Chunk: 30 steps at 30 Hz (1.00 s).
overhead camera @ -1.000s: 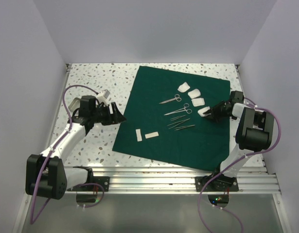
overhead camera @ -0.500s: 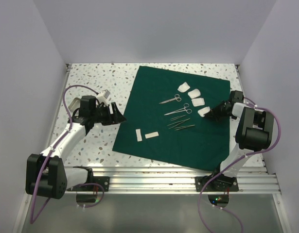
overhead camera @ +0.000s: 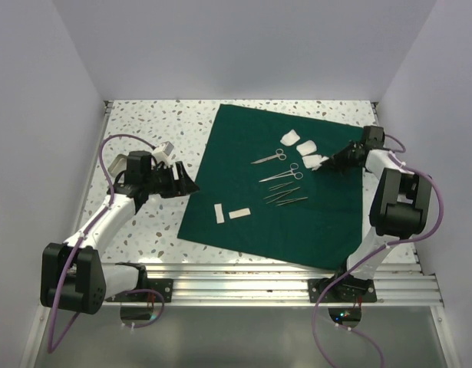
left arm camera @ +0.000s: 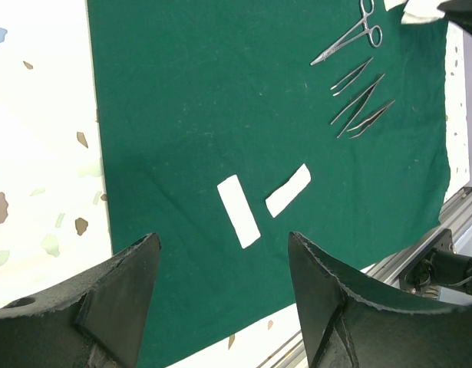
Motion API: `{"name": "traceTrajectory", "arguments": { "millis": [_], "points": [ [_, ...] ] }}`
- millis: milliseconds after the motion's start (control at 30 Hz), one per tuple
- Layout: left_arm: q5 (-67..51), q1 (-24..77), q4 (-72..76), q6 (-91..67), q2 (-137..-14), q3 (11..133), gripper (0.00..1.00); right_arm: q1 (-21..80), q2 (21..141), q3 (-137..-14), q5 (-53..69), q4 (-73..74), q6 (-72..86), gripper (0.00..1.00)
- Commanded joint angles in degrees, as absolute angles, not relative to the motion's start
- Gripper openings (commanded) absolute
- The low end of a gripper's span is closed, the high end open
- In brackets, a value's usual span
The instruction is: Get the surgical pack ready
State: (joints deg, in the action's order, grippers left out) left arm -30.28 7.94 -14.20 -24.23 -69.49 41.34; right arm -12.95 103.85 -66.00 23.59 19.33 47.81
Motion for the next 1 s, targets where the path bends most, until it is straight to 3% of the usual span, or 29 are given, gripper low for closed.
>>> {"name": "traceTrajectory", "arguments": {
  "millis": [0, 367, 967],
  "points": [
    [-31.38, 8.09, -11.34, -23.38, -69.78, 40.69, 0.72, -11.69, 101.95, -70.30, 24.61, 20.57, 49.92, 0.00],
    [-31.20, 8.09, -11.42, -23.55, -69.87, 40.61, 0.72, -7.91, 108.80, -77.16, 23.56, 15.21, 54.84, 0.00],
    [-30.85, 8.09, -11.95, -23.20, -70.05, 41.04, 0.72, -6.86, 112.24, -74.01, 19.87, 8.79, 57.74, 0.00]
  ]
}}
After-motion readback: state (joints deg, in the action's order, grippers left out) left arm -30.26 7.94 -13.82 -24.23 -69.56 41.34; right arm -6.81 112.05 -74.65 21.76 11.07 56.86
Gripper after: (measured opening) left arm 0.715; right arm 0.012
